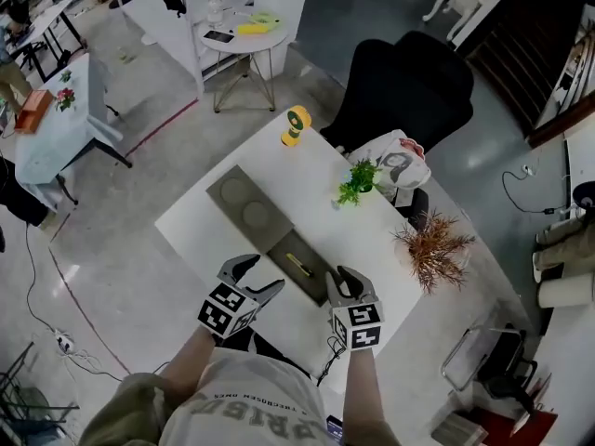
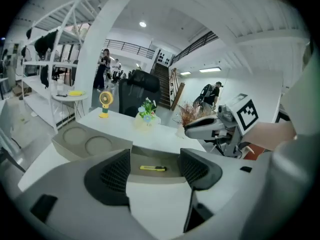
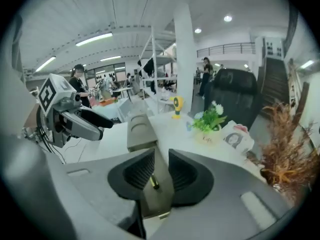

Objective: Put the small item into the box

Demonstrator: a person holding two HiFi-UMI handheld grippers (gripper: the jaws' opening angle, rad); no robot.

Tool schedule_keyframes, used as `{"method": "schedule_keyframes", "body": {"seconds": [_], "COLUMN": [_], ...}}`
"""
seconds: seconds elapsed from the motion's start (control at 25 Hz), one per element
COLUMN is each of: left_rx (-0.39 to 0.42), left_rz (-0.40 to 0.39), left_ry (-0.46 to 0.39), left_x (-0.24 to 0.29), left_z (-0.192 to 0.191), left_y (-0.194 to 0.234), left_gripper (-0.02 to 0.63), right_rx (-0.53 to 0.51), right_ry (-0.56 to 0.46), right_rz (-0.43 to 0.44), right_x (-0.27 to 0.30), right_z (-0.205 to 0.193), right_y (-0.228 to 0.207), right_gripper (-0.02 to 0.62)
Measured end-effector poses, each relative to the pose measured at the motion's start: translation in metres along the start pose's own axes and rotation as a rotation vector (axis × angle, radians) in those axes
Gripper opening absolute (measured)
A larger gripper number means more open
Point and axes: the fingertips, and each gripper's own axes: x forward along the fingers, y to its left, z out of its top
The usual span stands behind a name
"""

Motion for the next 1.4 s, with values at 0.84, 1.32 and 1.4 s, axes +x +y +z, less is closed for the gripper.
{"method": "schedule_keyframes", "body": {"seconds": [0.84, 1.32, 1.4], "left_rx": [0.288, 0.3, 0.298], "left_rz": [0.243, 0.275, 0.284], "left_ry": [-0.61, -0.763, -0.782], "left_x": [-0.063, -0.089, -0.093], "left_z": [0.146, 0.162, 0.163], "left_y": [-0.045, -0.056, -0.058], "left_gripper": [0.302, 0.098, 0.057], "right_rx": [-0.006, -0.039, -0.043], "right_ry": [-0.793, -0.814, -0.813], "right_rz": [-0.234, -0.298, -0.302], "right_x": [-0.131, -0.141, -0.141], "right_z": [0.132, 0.135, 0.135], "right_y": [0.016, 0.02, 0.02], "right_gripper": [0.074, 0.015, 0.015]}}
